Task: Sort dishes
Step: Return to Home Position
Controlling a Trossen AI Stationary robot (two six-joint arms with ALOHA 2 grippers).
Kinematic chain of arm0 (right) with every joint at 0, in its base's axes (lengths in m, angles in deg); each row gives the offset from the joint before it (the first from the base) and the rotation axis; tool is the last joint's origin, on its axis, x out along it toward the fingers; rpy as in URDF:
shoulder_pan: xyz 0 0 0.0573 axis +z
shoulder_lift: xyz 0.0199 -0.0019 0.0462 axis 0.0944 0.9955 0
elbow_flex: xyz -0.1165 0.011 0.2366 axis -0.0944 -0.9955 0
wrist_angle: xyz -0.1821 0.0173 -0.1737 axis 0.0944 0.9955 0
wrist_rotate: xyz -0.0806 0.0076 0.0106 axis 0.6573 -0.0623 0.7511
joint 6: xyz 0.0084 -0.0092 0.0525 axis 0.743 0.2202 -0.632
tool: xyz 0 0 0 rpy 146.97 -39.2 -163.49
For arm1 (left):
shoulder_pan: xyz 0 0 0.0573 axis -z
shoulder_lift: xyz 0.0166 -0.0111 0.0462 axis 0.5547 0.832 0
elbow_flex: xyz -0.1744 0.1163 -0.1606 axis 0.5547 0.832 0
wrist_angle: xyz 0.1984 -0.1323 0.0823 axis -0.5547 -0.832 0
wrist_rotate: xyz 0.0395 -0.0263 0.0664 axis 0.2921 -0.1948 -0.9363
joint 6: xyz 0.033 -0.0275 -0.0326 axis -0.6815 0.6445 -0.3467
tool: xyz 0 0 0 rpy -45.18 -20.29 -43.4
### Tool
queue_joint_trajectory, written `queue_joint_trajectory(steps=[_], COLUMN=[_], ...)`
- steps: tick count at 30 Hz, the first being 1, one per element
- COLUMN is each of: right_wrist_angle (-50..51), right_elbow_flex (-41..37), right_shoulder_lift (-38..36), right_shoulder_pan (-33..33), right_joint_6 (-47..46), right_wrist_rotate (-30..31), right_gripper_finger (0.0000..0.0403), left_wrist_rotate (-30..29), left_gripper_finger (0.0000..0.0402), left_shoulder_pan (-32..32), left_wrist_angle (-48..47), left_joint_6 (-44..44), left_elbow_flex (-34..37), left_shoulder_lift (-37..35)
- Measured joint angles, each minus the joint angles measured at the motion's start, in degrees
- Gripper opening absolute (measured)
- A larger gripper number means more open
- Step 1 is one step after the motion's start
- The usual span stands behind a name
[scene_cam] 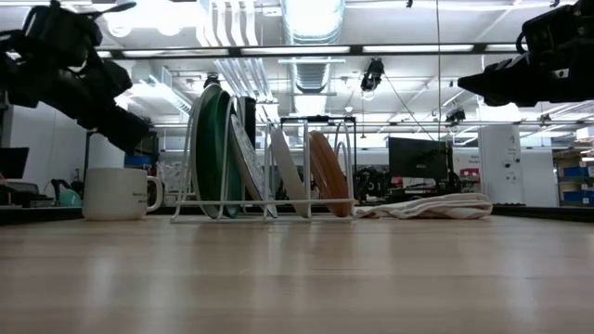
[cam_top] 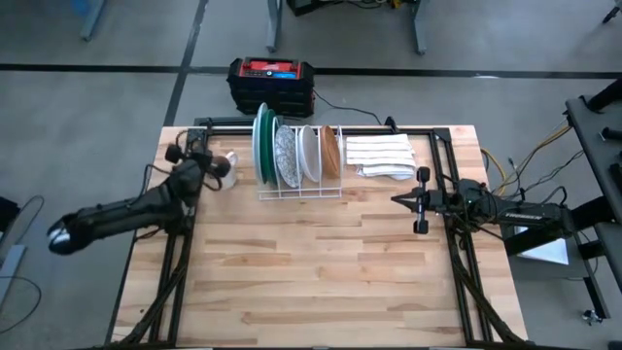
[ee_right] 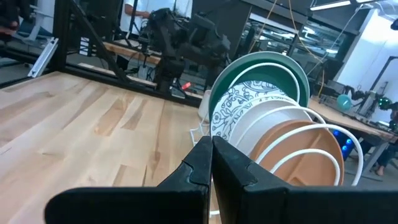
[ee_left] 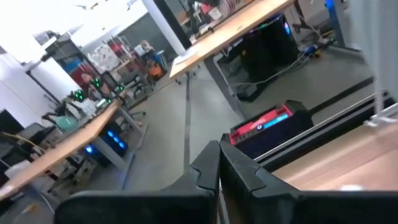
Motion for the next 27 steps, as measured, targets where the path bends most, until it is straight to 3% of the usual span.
queue_joint_trajectory(steps=[8, 14, 17, 27], right_wrist_angle=[0.1, 1.6, 1.5, 1.2], right_elbow_flex=[0.0, 0.0, 0.0, 0.0], right_shoulder_lift=[0.0, 0.1, 0.1, 0.1], right_shoulder_pan=[0.0, 0.0, 0.0, 0.0], right_joint_6=[0.3, 0.1, 0.2, 0.2], right_wrist_rotate=[0.0, 0.0, 0.0, -0.1], right_gripper_finger=[0.0002, 0.0002, 0.0002, 0.0002], left_wrist_rotate=[19.3, 30.6, 31.0, 30.4], left_gripper_finger=[0.0, 0.0, 0.0, 0.0], left_shoulder_pan=[-20.6, -30.3, -32.5, -31.9], left_wrist_angle=[4.0, 10.1, 14.4, 15.5], left_joint_6=[-0.8, 0.6, 0.7, 5.1], left_elbow_flex=[0.0, 0.1, 0.1, 0.3], left_shoulder_lift=[0.6, 2.9, 5.0, 5.6])
